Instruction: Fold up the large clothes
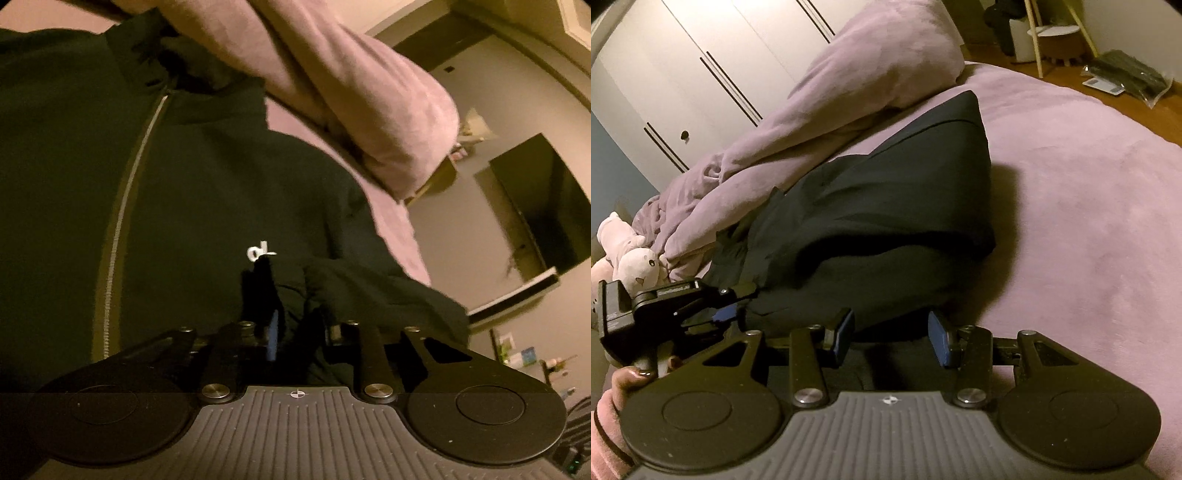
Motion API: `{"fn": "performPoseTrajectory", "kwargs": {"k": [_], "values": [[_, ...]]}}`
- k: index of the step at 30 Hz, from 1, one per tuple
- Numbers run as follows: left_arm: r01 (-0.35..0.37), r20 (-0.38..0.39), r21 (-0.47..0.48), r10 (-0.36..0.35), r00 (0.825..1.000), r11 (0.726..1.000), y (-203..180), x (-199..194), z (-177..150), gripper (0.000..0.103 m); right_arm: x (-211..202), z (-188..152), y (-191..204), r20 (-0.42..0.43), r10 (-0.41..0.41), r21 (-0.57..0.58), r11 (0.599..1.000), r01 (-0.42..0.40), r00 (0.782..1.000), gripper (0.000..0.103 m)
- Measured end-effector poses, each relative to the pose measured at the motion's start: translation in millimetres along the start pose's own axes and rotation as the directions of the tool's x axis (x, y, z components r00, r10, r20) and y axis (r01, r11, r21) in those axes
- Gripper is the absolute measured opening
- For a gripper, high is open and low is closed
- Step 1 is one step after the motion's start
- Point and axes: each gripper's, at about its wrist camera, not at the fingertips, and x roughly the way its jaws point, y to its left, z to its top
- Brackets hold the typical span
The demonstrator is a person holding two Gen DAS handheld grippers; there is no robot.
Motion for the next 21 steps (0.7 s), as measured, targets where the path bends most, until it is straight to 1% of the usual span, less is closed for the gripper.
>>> {"fn": "performPoseTrajectory", "kwargs": {"k": [1,4,5,6,8,9,10,14,16,19,21], "values": [[0.008,-0.003,0.006,-0.008,1.0,1.0,-4,2,1,0.024,0,0,-1,0.003,0.003,0.002,1.0,-0.003,1.0,0.044],[0.006,-0.036,0.011,-0.005,0.999,1.0,-12,17,-1,0.042,2,2,-1,0.005,0.005,0.011,1.0,-0.005,1.0,0.044],[0.002,-0.04,0.008,-0.002,0.999,1.0,-13,21,-3,0.042,3,2,-2,0.003,0.005,0.015,1.0,-0.005,1.0,0.044],[0.0,-0.045,0.001,0.0,0.999,1.0,-13,26,-4,0.039,4,1,-2,0.002,0.007,0.019,1.0,-0.007,1.0,0.044],[0.007,-0.054,-0.016,-0.008,0.999,1.0,-13,31,-6,0.016,5,2,-3,-0.003,0.005,0.023,1.0,-0.005,1.0,0.044],[0.005,-0.047,-0.021,-0.006,0.999,1.0,-14,31,-6,0.016,6,2,-3,-0.004,0.001,0.023,1.0,-0.001,1.0,0.044],[0.002,-0.031,-0.02,-0.003,1.0,1.0,-15,29,-6,0.011,6,3,-4,-0.005,-0.005,0.022,1.0,0.005,1.0,0.044],[0.001,0.063,0.004,-0.001,0.998,1.0,-21,-1,5,0.009,4,5,-3,-0.007,-0.018,0.015,1.0,0.018,1.0,0.044],[-0.006,0.117,0.007,0.005,0.993,1.0,-18,-26,17,0.009,3,8,-1,-0.003,-0.023,0.009,1.0,0.023,1.0,0.044],[-0.046,0.202,0.033,0.038,0.979,0.998,-5,-75,33,0.009,2,13,5,0.004,-0.023,0.009,1.0,0.023,1.0,0.044],[-0.103,0.257,0.027,0.093,0.962,0.994,11,-109,40,0.009,3,17,13,0.004,-0.011,-0.003,1.0,0.011,1.0,0.044]]}}
